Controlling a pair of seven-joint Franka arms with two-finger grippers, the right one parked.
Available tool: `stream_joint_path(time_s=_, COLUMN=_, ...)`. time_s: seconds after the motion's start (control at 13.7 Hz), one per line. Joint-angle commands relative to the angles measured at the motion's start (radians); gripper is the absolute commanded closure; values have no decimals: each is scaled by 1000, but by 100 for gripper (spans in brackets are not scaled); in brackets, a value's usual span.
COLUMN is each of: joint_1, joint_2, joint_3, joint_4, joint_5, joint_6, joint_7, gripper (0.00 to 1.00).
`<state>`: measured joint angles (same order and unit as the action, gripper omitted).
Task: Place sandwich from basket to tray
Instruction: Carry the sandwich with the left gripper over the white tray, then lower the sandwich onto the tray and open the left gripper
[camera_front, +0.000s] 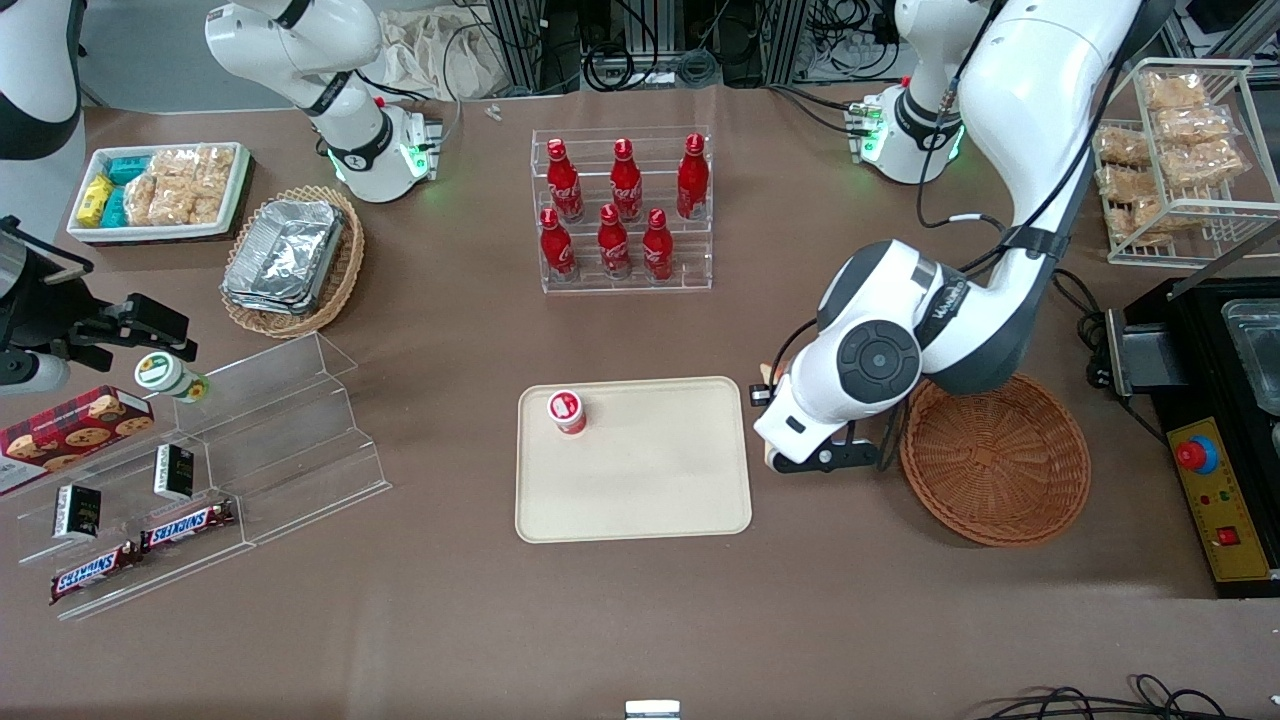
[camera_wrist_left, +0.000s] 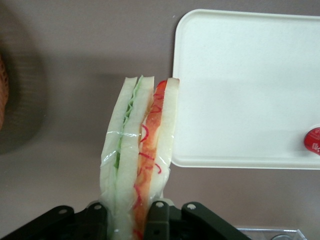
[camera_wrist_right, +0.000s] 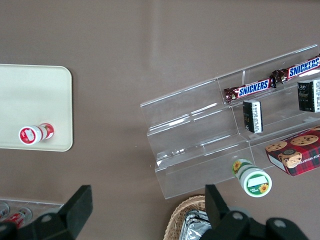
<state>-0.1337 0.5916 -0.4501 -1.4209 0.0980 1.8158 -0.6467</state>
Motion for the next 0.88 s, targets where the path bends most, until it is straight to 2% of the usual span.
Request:
stream_joint_path(time_s=0.0, joint_1=-7, joint_2=25, joint_3=2, joint_4=14, joint_5=23, joint_6=33, joint_7=-21, gripper=100)
stream_joint_path(time_s=0.29, joint_1=-44, joint_2=97, joint_3=7, joint_4=13, joint_5=37, joint_6=157, joint_7=-76, gripper=100)
stream_joint_path(time_s=0.44, joint_1=-75, joint_2=138, joint_3=7, joint_4=14, joint_5=129, joint_6=232, joint_7=-128, gripper=100)
stream_joint_path(time_s=0.51, joint_1=-78, joint_2=160, joint_3=7, joint_4=14, joint_5=152, joint_6=252, joint_7=-166, gripper=100)
stream_joint_path(time_s=0.8, joint_1=-96, joint_2=211, joint_3=4, joint_4=16, joint_5=166, joint_6=349, joint_7=-191, gripper=100)
